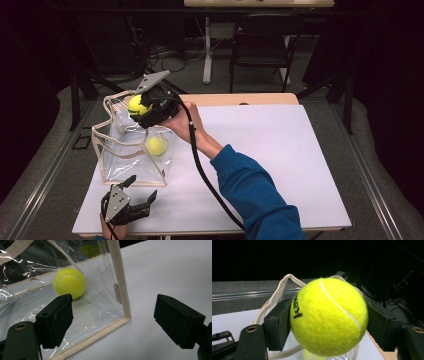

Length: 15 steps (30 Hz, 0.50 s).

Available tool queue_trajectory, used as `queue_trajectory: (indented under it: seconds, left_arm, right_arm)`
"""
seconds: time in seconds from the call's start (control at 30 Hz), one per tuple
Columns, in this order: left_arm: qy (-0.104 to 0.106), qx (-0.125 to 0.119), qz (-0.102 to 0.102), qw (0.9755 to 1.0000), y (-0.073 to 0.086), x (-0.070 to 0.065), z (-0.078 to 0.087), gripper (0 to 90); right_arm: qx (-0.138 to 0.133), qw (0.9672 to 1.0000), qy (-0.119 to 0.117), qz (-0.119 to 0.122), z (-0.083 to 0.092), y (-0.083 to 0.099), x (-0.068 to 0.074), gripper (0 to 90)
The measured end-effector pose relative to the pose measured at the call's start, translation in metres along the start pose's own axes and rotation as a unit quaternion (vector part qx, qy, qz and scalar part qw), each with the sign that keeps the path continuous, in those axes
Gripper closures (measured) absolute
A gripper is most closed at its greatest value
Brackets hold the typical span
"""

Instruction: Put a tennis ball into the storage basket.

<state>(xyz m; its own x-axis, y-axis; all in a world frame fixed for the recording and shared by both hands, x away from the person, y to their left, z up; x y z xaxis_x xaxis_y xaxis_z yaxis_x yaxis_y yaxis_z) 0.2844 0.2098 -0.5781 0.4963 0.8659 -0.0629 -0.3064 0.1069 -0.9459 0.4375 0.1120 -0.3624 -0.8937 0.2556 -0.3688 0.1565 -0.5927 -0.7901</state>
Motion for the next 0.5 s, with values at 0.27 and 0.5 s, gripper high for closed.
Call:
queue_trajectory:
  seconds: [0.27, 0.5]
  left_arm:
    - [0.002, 0.0, 0.003, 1.0, 0.0001, 0.0005, -0.0007, 15.9]
    - [0.003, 0.001, 0.002, 1.0, 0.0002, 0.001, -0.0006, 15.9]
  right_arm:
    - [0.004, 1.0, 0.001, 0.004, -0.0028, 0.0004, -0.0007, 26.1]
    - [0.005, 1.0, 0.0, 0.006, -0.0071, -0.0007, 0.0001, 26.1]
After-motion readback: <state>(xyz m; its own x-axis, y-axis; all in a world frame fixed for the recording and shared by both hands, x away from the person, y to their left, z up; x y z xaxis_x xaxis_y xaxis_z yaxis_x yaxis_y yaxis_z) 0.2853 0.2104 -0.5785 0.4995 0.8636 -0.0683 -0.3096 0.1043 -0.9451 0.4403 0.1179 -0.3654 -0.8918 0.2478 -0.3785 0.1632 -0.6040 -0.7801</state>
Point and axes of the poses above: each handheld gripper's, and its own axes: z roughly backward along the jaws, y roughly out of its underside, x roughly to its left, the point moved 6 cm from there along -z, roughly forward along the jaws, and after that the axes turned 12 degrees about z, right-handed, at the moved point
